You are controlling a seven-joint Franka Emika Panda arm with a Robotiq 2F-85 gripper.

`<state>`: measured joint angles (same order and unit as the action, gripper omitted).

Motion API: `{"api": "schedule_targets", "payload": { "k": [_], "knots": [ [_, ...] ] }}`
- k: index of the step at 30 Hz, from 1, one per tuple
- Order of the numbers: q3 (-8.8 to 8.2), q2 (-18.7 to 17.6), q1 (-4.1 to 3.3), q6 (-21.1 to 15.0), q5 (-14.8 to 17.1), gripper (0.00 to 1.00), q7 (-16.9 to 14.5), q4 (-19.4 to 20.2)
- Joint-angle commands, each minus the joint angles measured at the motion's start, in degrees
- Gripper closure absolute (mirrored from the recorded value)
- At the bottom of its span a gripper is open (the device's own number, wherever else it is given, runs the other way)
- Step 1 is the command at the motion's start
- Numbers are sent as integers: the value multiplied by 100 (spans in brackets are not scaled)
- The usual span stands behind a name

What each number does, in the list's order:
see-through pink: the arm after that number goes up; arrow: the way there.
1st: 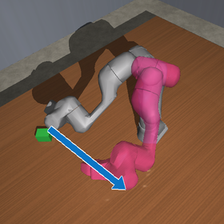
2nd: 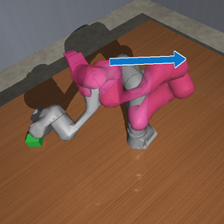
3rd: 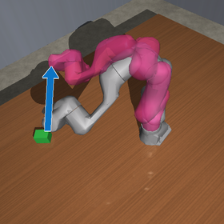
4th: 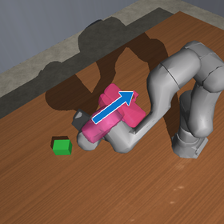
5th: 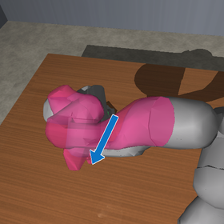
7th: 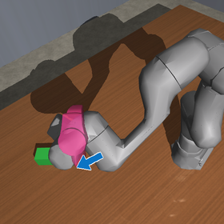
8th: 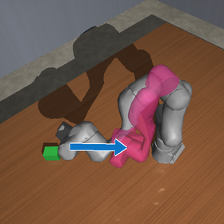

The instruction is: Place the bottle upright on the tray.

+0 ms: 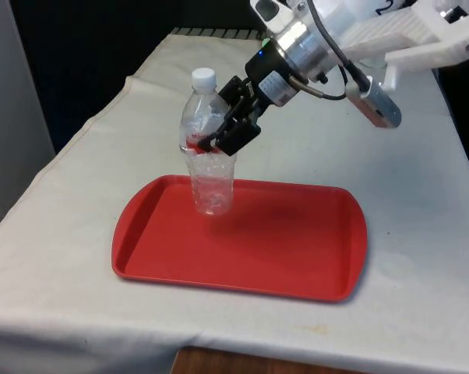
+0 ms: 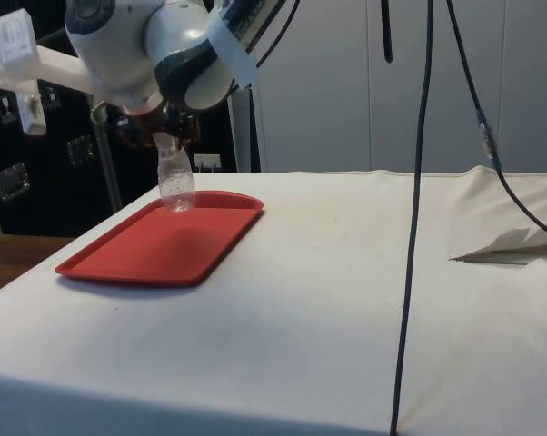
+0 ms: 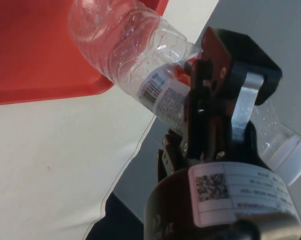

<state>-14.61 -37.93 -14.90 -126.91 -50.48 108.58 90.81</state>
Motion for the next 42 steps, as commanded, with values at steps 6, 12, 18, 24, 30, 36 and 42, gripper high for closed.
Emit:
{"api": "schedule_targets", "payload": {
  "k": [6, 12, 18, 24, 30, 36, 42],
  "knots": [
    [52, -74, -46, 23, -23, 67, 120, -17],
    [97, -143, -63, 34, -17, 67, 195, -29],
    [149, -212, -74, 34, -17, 67, 264, -34],
    [183, -246, -80, 57, -11, 67, 292, -34],
    [201, -241, -74, 115, -6, 67, 269, -40],
    [206, -246, -74, 138, -6, 67, 269, -52],
    [218, -292, -57, 120, 11, 67, 304, -69]
  ]
}}
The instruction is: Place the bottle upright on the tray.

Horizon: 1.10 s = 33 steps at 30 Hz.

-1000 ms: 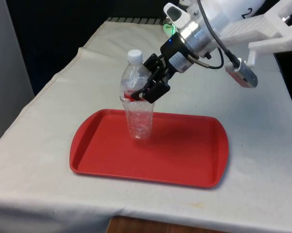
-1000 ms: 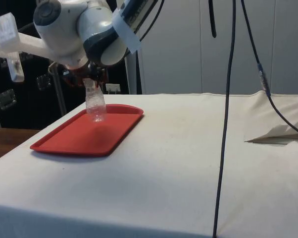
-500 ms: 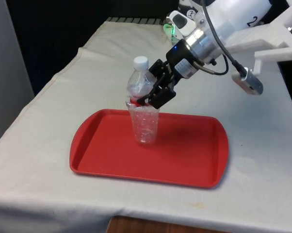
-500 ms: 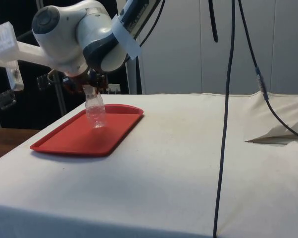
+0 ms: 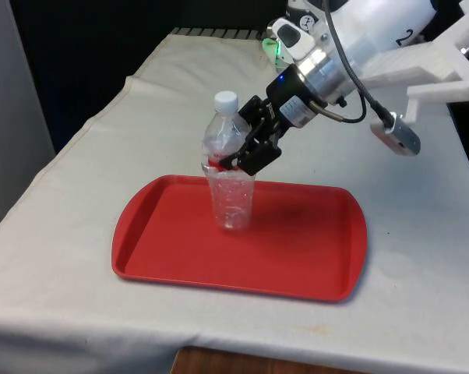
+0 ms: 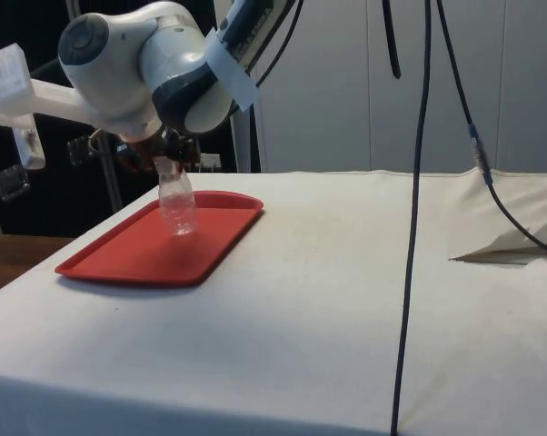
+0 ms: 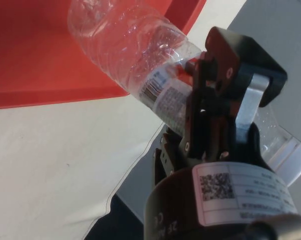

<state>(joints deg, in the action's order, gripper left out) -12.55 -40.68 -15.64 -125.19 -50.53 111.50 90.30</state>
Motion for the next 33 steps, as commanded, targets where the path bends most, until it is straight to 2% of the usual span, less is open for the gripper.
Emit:
{"api": "schedule_targets", "payload": {
  "k": [1, 5, 6, 7, 14, 15, 16, 17, 26, 29, 33],
  "knots": [
    [17, -46, 23, -69, 23, 67, 46, -29],
    [23, -80, 34, -86, 40, 67, 132, -52],
    [6, -63, 6, -29, 0, 67, 115, -29],
    [23, -80, 40, -92, 40, 67, 149, -52],
    [34, -57, 57, -120, 74, 67, 281, -29],
    [34, -57, 57, -115, 74, 67, 281, -29],
    [6, -74, 23, -57, 23, 67, 292, -34],
    [34, -63, 57, -115, 74, 67, 281, -29],
    [6, -74, 29, -46, 23, 67, 292, -34],
    [40, -97, 80, -120, 86, 67, 275, -46],
    [46, -109, 97, -149, 126, 67, 252, -57]
  ]
}}
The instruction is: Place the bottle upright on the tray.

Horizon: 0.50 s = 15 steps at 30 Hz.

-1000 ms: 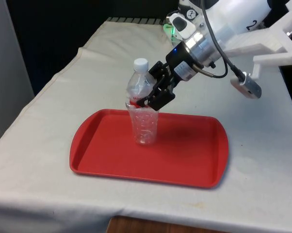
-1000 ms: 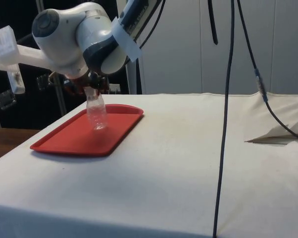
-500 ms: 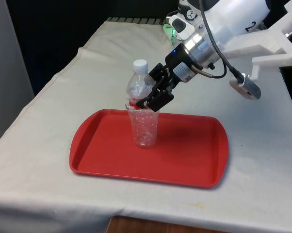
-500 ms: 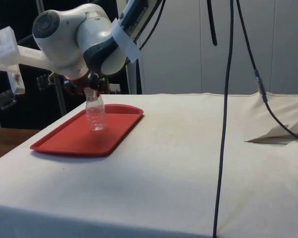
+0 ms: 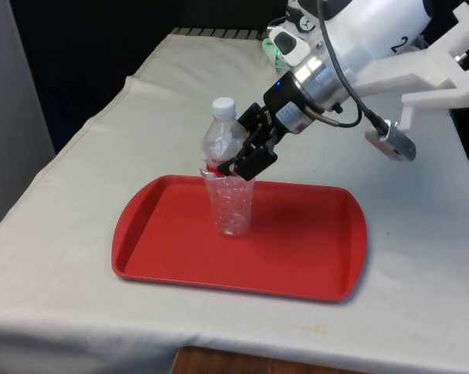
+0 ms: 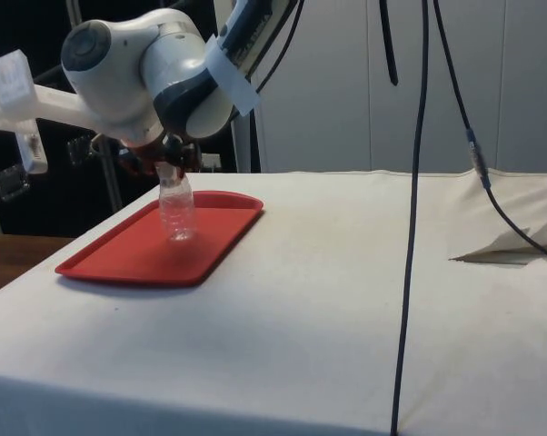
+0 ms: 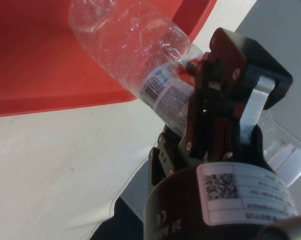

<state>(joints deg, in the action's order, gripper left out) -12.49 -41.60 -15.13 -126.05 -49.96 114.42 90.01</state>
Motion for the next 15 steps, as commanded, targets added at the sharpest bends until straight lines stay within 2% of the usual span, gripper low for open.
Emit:
{"api": "schedule_targets", "payload": {
  "k": [1, 3, 4, 5, 15],
  "knots": [
    [40, -23, 52, -63, 63, 67, -40, -29],
    [34, -23, 52, -52, 57, 67, -40, -34],
    [0, -6, 6, -6, 6, 67, 0, -6],
    [29, -17, 46, -46, 52, 67, -40, -34],
    [6, -6, 17, 11, 6, 67, -11, -17]
  ]
}}
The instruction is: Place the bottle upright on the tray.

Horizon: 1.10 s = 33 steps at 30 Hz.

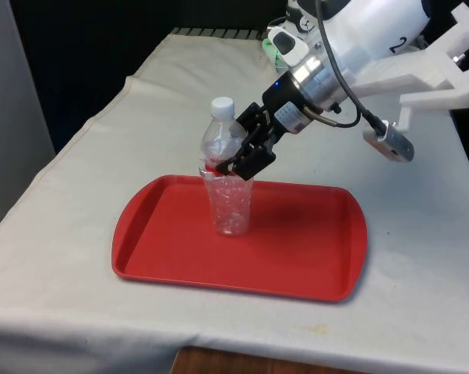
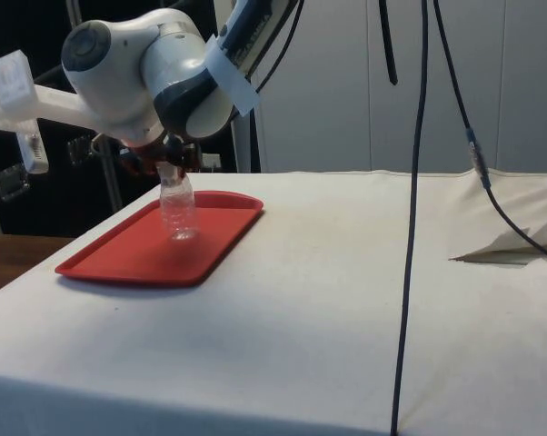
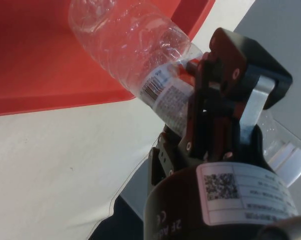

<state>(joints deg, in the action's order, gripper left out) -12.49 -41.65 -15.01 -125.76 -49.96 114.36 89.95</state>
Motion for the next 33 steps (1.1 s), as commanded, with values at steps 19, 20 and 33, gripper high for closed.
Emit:
{"api": "schedule_targets", "payload": {
  "k": [19, 20, 33],
  "knots": [
    [11, -29, -6, 29, 0, 5, -6, -57],
    [11, -29, -6, 34, 0, 1, -6, -57],
    [6, -29, -17, 97, -11, 0, 6, -57]
  ]
}}
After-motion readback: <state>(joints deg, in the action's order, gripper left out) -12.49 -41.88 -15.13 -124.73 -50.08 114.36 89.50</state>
